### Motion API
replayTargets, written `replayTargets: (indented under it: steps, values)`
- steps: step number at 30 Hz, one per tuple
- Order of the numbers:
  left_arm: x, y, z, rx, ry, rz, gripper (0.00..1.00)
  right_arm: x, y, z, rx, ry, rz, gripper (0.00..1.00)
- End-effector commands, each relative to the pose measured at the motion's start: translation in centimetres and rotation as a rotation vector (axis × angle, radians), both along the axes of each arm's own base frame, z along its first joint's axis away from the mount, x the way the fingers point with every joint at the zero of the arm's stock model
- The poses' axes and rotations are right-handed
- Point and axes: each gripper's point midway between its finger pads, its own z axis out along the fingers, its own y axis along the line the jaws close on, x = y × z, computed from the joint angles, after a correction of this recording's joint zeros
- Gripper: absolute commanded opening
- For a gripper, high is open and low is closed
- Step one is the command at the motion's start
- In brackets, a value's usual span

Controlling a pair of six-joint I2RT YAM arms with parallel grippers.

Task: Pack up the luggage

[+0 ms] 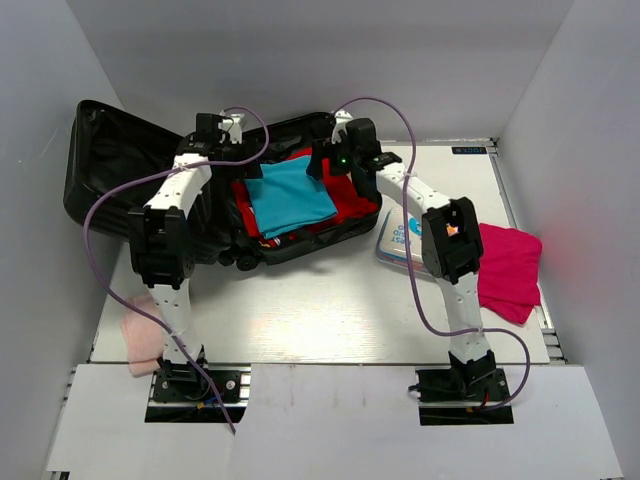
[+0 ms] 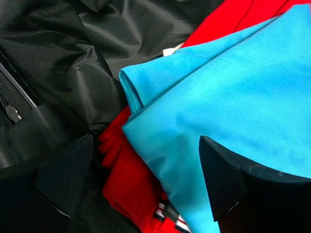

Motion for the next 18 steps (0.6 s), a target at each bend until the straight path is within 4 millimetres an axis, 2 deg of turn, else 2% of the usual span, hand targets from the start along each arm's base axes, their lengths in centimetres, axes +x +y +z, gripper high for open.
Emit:
replayTargets:
  steps: [1, 2, 3, 4, 5, 6, 7, 8, 9, 10, 11, 12, 13, 14, 15, 16, 17, 18]
  values:
    - [-0.5, -0.9, 7.3, -0.044, -0.129, -0.006, 1.00, -1.4, -1.9, 5.2, -0.011, -0.071, -0.016, 0.90]
    - [-0.3, -1.1, 8.0, -0.047, -0.148, -0.006, 1.00, -1.8, -2.5, 6.4, -0.014, -0.088, -0.035, 0.90]
    - [-0.3, -1.6, 8.7, -0.051, -0.162, -0.014, 1.00, -1.8, -3.1, 6.7, -0.024, -0.094, -0.057, 0.90]
    - [-0.3, -1.9, 9.6, -0.053, -0.181, -0.015, 1.00, -3.0, -4.4, 7.7, -0.039, -0.078, -0.079, 0.90]
    - [-0.4, -2.1, 10.2, -0.059, -0.192, -0.018, 1.00, -3.4, -4.9, 8.1, -0.037, -0.065, -0.103, 0.90]
    - [-0.7, -2.7, 10.7, -0.060, -0.200, -0.032, 1.00, -3.4, -6.7, 9.4, -0.054, -0.086, -0.180, 0.90]
    - [-1.3, -3.2, 10.8, -0.062, -0.189, -0.045, 1.00, -4.3, -8.4, 10.2, -0.056, -0.058, -0.233, 0.90]
    - [-1.8, -3.7, 11.1, -0.060, -0.192, -0.062, 1.00, -5.0, -10.1, 7.9, -0.083, 0.009, -0.302, 0.90]
    - [-2.6, -4.6, 11.6, -0.070, -0.192, -0.089, 1.00, -5.5, -11.2, 7.8, -0.093, 0.021, -0.342, 0.90]
    - [-3.4, -5.7, 11.6, -0.080, -0.185, -0.123, 1.00, -6.6, -14.8, 8.8, -0.105, 0.026, -0.485, 0.90]
    - [-4.7, -6.1, 11.8, -0.088, -0.178, -0.142, 1.00, -7.9, -17.2, 6.5, -0.164, 0.082, -0.548, 0.90]
    - [-5.9, -7.6, 11.8, -0.104, -0.166, -0.194, 1.00, -8.9, -20.5, 7.4, -0.198, 0.077, -0.652, 0.90]
    - [-7.1, -8.6, 11.2, -0.110, -0.137, -0.220, 1.00, -10.5, -23.4, 6.9, -0.252, 0.083, -0.740, 0.90]
    - [-7.8, -8.9, 11.2, -0.112, -0.131, -0.233, 1.00, -11.1, -27.1, 6.4, -0.250, 0.115, -0.892, 0.90]
    - [-9.7, -10.0, 11.7, -0.126, -0.132, -0.273, 1.00, -14.5, -29.4, 4.0, -0.323, 0.197, -0.932, 0.90]
    - [-11.2, -11.0, 10.2, -0.126, -0.093, -0.303, 1.00, -15.7, -31.0, 4.8, -0.301, 0.186, -0.992, 0.90]
    - [-12.5, -11.4, 9.9, -0.133, -0.088, -0.318, 1.00, -18.1, -34.2, 2.3, -0.327, 0.248, -1.072, 0.90]
    - [-14.7, -13.0, 9.2, -0.134, -0.068, -0.369, 1.00, -19.3, -35.1, 1.6, -0.336, 0.278, -1.095, 0.90]
